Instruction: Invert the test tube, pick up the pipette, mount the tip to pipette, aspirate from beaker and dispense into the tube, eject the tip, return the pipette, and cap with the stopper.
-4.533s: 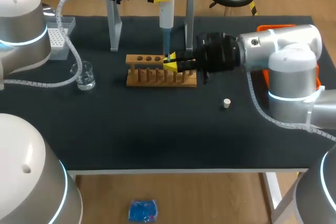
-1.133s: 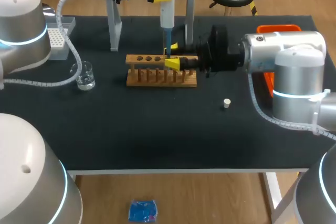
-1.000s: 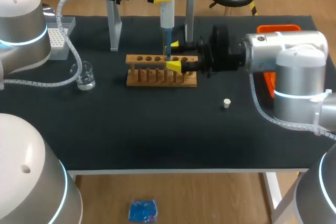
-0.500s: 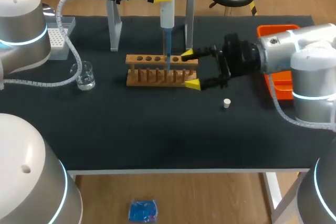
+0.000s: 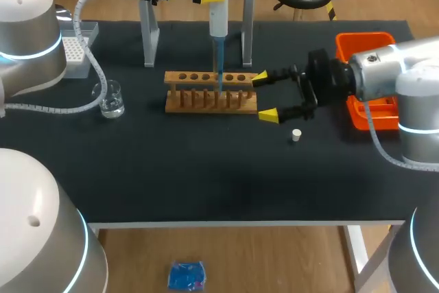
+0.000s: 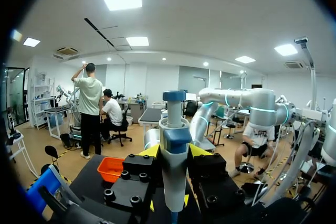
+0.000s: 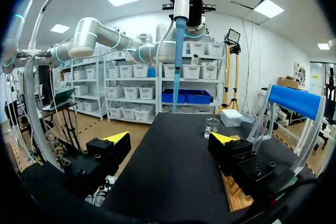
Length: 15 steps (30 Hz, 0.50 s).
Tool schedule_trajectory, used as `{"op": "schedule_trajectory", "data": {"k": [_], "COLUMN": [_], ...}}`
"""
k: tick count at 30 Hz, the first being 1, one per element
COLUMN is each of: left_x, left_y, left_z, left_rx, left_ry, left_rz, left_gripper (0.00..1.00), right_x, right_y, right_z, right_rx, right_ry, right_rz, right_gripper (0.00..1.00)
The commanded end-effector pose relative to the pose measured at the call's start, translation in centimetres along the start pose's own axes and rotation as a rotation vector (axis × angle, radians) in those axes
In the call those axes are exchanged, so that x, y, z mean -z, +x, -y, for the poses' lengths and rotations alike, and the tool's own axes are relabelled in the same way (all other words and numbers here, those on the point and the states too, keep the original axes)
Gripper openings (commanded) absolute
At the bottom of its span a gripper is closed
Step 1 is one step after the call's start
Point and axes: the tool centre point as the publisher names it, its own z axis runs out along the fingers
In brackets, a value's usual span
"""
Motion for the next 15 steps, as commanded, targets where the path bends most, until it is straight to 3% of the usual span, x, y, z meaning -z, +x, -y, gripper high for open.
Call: {"op": "schedule_trajectory", "data": {"k": [1,15], "left_x": [0.02,0.49], "left_y": [0.01,-0.11], "left_z": [0.00,-0.16], "left_rx": [-0.001,-0.024], "left_ry": [0.001,-0.021], "left_rz": [0.000,-0.011], "left_gripper": [0.00,0.00], "right_x": [0.07,0.07], "right_y": [0.01,0.01], "right_z": [-0.05,-0.05], "right_rx": [-0.001,-0.001], "right_ry": [0.002,0.002], "right_rz": [-0.002,-0.002], "right_gripper": [1.00,1.00]}}
